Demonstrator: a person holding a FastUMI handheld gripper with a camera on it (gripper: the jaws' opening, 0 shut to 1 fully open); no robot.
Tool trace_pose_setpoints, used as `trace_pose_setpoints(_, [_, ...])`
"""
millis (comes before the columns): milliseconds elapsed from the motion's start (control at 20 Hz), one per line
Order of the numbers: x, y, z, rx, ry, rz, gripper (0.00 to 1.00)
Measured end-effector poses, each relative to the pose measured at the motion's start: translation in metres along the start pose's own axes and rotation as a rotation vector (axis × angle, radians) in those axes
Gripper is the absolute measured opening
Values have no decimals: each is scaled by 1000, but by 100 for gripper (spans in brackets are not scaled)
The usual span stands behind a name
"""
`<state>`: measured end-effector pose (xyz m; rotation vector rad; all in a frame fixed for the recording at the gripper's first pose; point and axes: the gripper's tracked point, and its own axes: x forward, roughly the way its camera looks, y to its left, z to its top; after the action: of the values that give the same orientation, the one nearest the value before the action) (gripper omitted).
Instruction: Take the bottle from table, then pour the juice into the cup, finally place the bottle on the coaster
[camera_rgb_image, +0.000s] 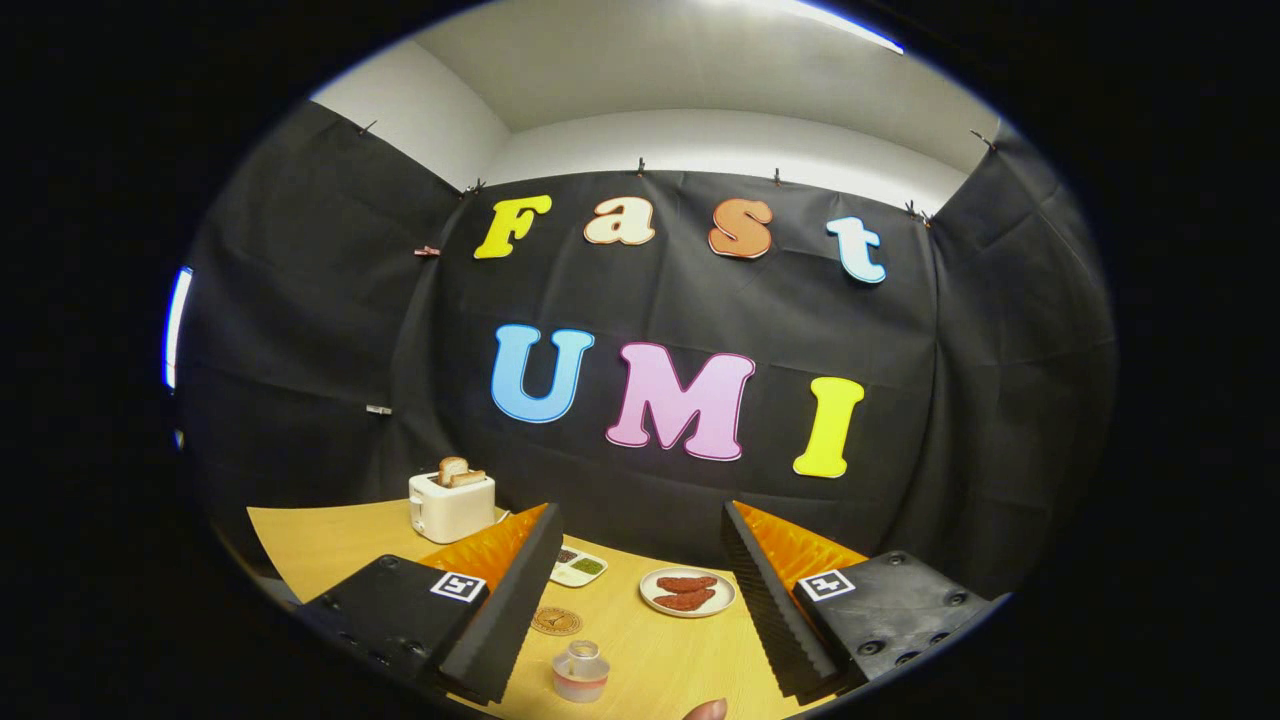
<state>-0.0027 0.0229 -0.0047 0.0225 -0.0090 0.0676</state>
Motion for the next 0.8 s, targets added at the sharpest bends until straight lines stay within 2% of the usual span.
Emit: trace_pose_setpoints(800, [1, 9, -10, 15, -7, 22, 97])
